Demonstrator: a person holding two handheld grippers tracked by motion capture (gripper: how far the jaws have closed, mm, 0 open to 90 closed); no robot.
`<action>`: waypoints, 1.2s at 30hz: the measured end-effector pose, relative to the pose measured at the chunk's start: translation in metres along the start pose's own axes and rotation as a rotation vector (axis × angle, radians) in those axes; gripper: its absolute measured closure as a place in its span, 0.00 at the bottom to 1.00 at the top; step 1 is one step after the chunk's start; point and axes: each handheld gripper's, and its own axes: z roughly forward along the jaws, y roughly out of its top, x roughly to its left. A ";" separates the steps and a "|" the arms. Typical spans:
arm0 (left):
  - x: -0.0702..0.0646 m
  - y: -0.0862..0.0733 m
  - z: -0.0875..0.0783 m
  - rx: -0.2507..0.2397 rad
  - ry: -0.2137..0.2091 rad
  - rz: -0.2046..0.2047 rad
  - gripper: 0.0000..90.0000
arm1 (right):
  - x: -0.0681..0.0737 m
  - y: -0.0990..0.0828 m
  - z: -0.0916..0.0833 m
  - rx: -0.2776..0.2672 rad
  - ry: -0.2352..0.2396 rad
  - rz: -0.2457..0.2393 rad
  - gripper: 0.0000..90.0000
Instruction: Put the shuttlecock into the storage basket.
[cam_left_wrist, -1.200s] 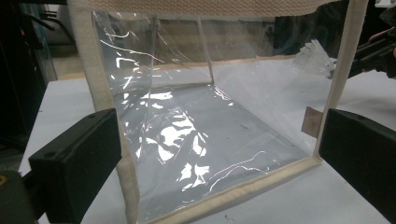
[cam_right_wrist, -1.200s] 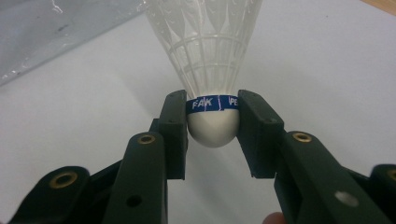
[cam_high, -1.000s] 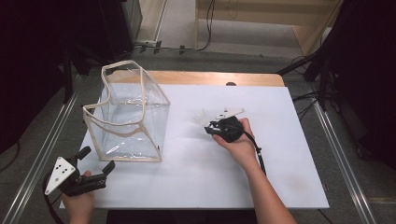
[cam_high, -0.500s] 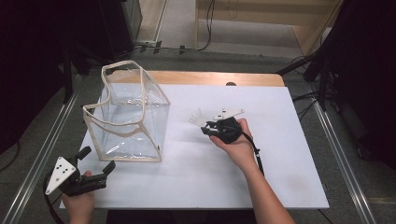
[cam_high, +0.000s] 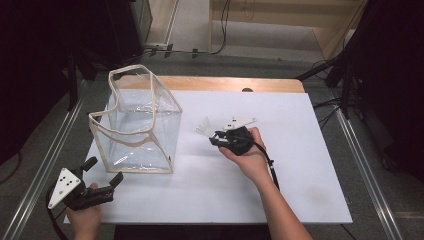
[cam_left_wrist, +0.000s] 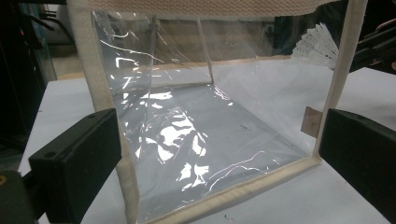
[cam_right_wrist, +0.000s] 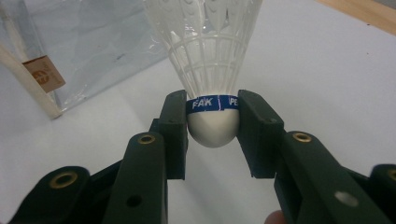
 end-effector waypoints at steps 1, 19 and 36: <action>0.000 0.000 0.000 -0.001 0.000 0.000 0.00 | 0.001 0.000 0.000 0.000 0.003 0.003 0.70; 0.000 0.000 0.000 -0.003 0.000 -0.003 0.00 | 0.012 0.008 -0.001 -0.011 0.030 -0.012 0.70; 0.000 0.000 0.000 0.001 0.000 -0.001 0.00 | 0.029 0.021 -0.010 -0.047 0.054 -0.045 0.70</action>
